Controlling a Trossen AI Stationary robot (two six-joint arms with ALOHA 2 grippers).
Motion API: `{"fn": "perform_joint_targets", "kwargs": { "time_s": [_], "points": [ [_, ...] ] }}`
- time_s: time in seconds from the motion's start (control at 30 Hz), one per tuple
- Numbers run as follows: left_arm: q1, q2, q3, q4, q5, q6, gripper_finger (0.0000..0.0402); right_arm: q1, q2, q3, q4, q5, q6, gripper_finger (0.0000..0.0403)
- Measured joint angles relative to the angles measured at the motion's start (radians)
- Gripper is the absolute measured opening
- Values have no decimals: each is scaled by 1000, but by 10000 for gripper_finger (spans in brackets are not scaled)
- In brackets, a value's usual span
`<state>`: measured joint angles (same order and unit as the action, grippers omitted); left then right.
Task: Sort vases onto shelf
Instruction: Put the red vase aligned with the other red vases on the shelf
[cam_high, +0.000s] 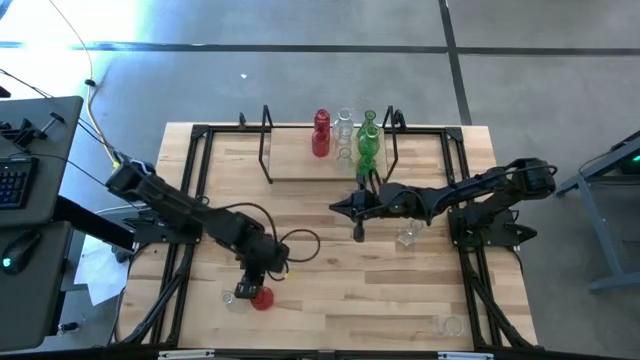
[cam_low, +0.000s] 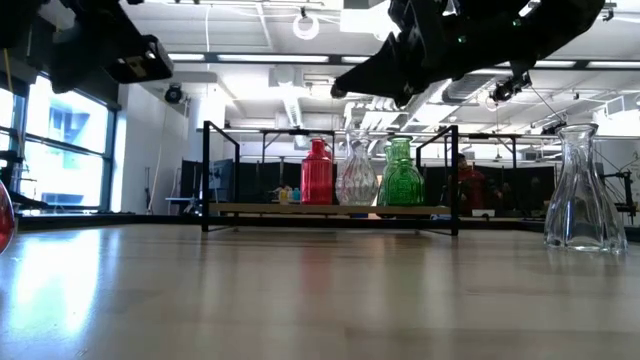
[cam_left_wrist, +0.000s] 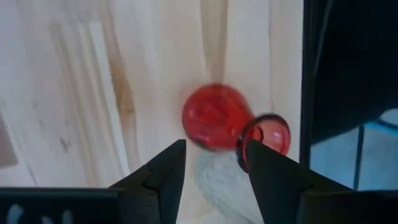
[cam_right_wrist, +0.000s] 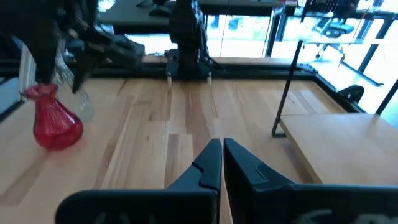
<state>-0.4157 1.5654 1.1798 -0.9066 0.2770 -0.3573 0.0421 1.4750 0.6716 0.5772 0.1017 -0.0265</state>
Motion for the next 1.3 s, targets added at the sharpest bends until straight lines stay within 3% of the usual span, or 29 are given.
{"fn": "perform_joint_targets", "kwargs": {
  "time_s": [0.7,0.83,1.03,1.3],
  "points": [
    [-53,103,9,-8,38,1,153,0,1,0,-11,0,0,0],
    [-47,106,9,-30,40,30,114,0,1,0,-12,0,0,0],
    [-22,106,10,-59,60,105,18,0,2,0,-12,0,0,0],
    [103,96,19,-111,58,227,9,0,2,0,-11,1,0,0]
  ]
}}
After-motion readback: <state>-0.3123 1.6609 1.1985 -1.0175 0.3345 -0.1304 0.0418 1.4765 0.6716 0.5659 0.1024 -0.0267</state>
